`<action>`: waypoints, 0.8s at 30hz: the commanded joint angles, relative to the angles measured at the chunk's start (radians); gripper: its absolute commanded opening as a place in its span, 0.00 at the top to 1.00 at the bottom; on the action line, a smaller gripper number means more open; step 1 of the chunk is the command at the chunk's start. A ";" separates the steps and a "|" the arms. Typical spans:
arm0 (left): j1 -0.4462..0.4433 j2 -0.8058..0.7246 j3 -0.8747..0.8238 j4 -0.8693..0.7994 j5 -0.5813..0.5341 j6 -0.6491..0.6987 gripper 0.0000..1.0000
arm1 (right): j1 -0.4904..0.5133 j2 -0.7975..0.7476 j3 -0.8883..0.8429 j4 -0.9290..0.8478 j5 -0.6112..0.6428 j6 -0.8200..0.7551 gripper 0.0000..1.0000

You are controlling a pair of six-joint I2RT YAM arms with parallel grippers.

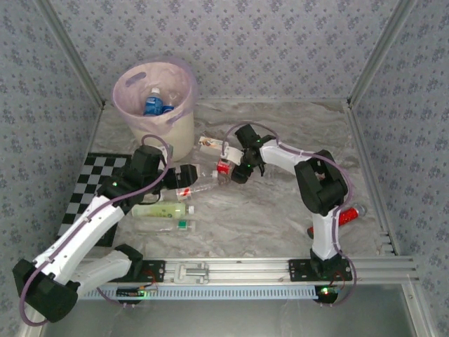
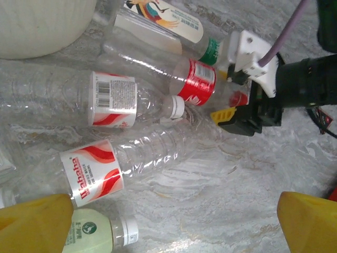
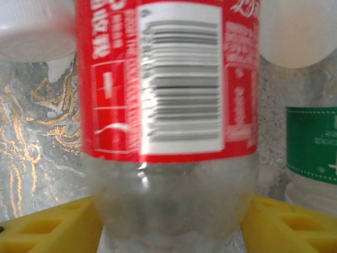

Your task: Put the plastic bottles in the bin

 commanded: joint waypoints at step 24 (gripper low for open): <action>-0.089 0.154 0.028 0.614 0.212 -0.286 0.01 | -0.040 -0.921 -0.670 0.303 -0.024 0.614 0.71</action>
